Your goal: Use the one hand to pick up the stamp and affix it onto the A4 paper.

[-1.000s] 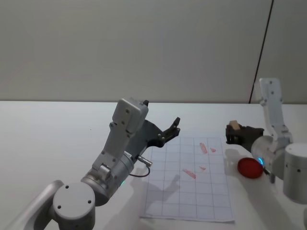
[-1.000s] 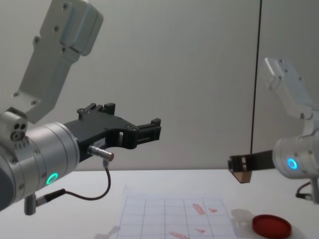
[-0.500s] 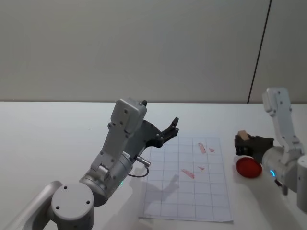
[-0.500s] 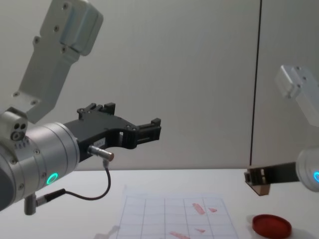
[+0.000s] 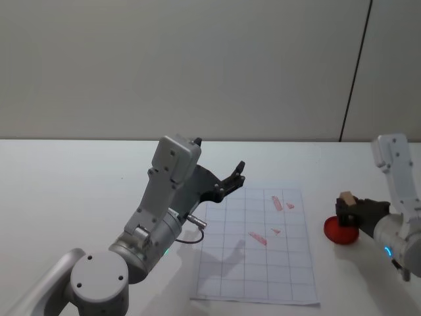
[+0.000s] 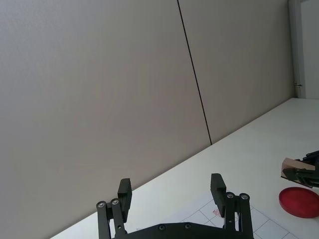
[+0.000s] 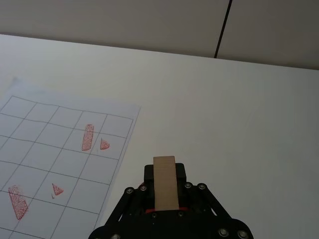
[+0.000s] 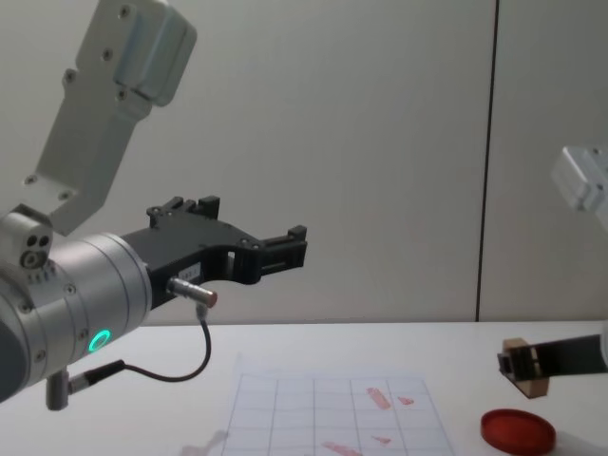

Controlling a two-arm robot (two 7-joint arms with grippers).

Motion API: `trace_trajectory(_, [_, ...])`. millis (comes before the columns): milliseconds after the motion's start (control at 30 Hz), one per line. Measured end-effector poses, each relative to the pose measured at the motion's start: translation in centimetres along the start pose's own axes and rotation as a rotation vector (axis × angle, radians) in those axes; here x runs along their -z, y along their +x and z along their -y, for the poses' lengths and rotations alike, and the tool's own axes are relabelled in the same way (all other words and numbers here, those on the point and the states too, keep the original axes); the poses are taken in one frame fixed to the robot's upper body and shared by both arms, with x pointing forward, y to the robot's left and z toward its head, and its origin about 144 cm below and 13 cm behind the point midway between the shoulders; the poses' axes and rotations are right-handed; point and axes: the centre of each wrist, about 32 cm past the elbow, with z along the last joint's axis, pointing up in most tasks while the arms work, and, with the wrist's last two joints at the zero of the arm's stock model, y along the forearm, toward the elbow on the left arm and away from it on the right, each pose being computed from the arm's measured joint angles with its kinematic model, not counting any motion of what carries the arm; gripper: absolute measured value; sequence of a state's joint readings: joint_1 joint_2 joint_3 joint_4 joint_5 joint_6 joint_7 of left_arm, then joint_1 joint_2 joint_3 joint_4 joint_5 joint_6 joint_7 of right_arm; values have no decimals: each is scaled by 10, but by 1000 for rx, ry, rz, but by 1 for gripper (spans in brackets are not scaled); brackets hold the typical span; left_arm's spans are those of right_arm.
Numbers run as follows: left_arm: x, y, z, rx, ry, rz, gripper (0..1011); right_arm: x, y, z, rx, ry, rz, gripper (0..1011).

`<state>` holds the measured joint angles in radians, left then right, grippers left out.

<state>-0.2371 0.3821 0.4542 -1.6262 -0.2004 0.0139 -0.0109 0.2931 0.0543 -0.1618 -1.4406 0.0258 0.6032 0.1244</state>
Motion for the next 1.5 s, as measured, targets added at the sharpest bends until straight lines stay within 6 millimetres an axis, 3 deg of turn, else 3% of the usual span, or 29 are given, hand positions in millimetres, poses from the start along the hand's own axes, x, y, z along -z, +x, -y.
trace_trajectory(767, [0, 0, 0, 0, 0, 0, 1002, 11, 7, -1, 34, -48, 8, 220])
trace_trajectory(1500, [0, 0, 0, 0, 0, 0, 1002, 19, 0, -2, 11, -47, 31, 220])
